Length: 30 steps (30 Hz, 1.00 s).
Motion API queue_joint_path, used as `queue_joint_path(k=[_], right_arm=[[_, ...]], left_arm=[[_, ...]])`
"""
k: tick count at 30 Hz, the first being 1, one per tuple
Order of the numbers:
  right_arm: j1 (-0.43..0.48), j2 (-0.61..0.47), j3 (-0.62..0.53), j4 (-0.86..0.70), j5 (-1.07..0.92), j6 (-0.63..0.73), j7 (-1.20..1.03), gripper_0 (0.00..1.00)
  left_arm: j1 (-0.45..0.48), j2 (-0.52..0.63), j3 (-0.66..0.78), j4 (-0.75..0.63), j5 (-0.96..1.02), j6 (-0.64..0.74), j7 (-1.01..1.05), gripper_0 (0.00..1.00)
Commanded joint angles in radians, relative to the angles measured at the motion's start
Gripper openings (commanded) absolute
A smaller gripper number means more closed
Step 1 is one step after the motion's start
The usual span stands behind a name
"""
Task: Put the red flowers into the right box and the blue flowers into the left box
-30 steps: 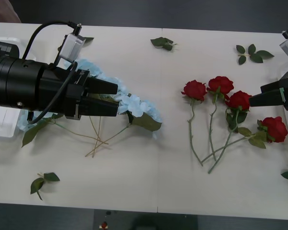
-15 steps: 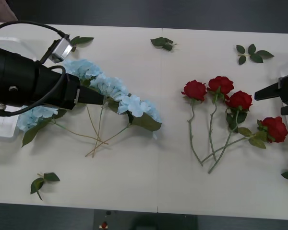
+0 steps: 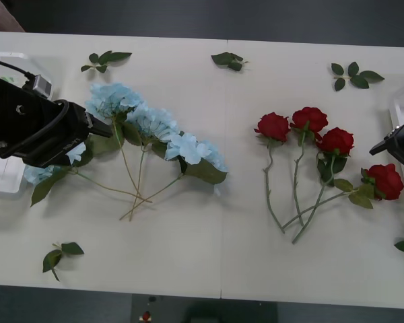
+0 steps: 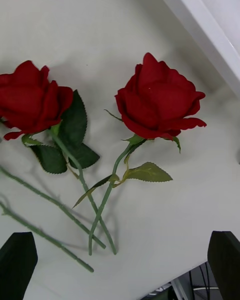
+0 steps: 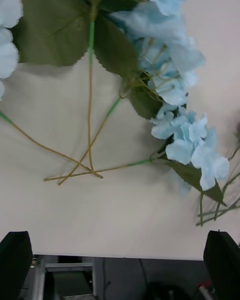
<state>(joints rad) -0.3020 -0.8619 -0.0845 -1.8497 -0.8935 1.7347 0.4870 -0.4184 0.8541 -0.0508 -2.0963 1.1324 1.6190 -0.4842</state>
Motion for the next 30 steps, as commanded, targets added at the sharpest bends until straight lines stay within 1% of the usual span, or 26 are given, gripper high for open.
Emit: queue_joint_path(k=[1, 6, 13, 20, 24, 30], right_arm=[[-0.014, -0.006, 0.043, 0.009, 0.076, -0.034, -0.096, 1.00], [-0.014, 0.041, 0.057, 0.058, 0.125, -0.057, -0.130, 1.00], [-0.014, 0.112, 0.058, 0.121, 0.191, -0.089, -0.130, 1.00], [-0.012, 0.172, 0.081, 0.170, 0.254, -0.129, -0.122, 1.00], [-0.012, 0.198, 0.094, 0.190, 0.286, -0.138, -0.119, 1.00], [-0.012, 0.247, 0.103, 0.204, 0.329, -0.136, -0.111, 1.00]], left_arm=[[-0.017, 0.013, -0.043, 0.032, -0.071, 0.001, 0.122, 1.00], [-0.019, 0.014, -0.081, 0.102, -0.155, -0.013, 0.176, 1.00], [-0.030, 0.013, -0.109, 0.239, -0.186, -0.067, 0.193, 1.00], [-0.103, 0.014, -0.228, 0.391, -0.207, -0.145, 0.194, 1.00], [-0.125, 0.013, -0.274, 0.429, -0.223, -0.163, 0.191, 1.00], [-0.129, 0.013, -0.343, 0.455, -0.244, -0.194, 0.193, 1.00]])
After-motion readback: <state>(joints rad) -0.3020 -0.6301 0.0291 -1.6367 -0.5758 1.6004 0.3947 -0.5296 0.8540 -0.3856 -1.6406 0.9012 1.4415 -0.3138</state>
